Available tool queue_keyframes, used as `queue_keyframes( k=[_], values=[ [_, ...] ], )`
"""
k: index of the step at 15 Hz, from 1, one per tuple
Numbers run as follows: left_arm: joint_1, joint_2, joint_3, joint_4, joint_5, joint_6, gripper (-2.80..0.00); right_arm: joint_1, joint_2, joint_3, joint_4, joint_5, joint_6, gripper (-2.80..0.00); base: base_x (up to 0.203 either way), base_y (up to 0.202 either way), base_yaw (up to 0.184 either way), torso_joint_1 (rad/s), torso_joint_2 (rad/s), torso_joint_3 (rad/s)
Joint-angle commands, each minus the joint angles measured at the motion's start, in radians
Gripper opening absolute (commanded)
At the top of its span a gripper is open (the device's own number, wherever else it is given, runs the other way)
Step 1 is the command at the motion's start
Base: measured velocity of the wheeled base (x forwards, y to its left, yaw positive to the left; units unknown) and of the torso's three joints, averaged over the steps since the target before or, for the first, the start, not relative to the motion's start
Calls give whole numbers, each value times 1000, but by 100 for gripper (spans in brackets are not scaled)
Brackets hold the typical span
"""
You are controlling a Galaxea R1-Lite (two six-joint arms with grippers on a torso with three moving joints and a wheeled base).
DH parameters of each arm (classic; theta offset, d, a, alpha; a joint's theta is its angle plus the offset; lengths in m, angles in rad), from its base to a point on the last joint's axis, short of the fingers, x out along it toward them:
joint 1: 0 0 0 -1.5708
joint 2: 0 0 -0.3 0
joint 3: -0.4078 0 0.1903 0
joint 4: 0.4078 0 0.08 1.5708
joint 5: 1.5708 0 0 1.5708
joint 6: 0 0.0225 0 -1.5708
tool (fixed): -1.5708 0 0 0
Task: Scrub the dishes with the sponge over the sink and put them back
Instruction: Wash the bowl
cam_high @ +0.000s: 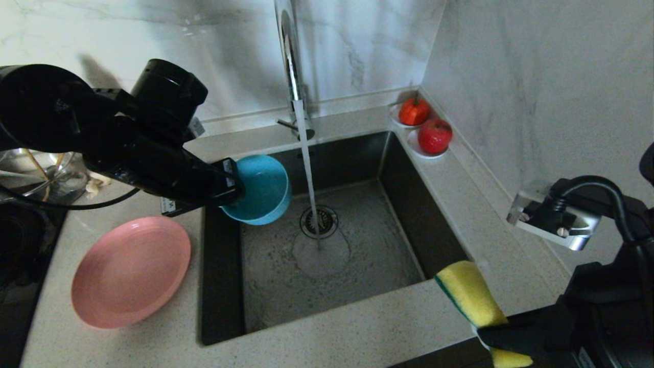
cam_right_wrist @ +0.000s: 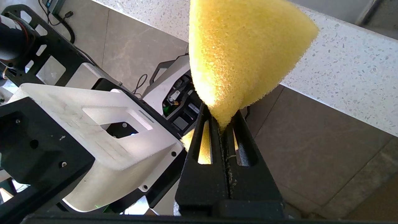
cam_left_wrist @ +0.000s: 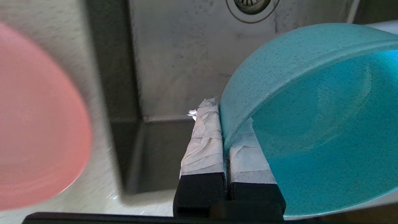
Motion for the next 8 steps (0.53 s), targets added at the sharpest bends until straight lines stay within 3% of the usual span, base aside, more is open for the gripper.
queue_keyframes(
  k=[1, 8],
  values=[
    [-15, 83, -42, 4, 3, -33, -280, -6, -10, 3, 5, 6, 2, -280, 0, 0, 0, 0, 0, 0],
    [-53, 186, -112, -68, 8, -80, -280, -20, -16, 20, 3, 21, 2, -280, 0, 0, 0, 0, 0, 0]
  ],
)
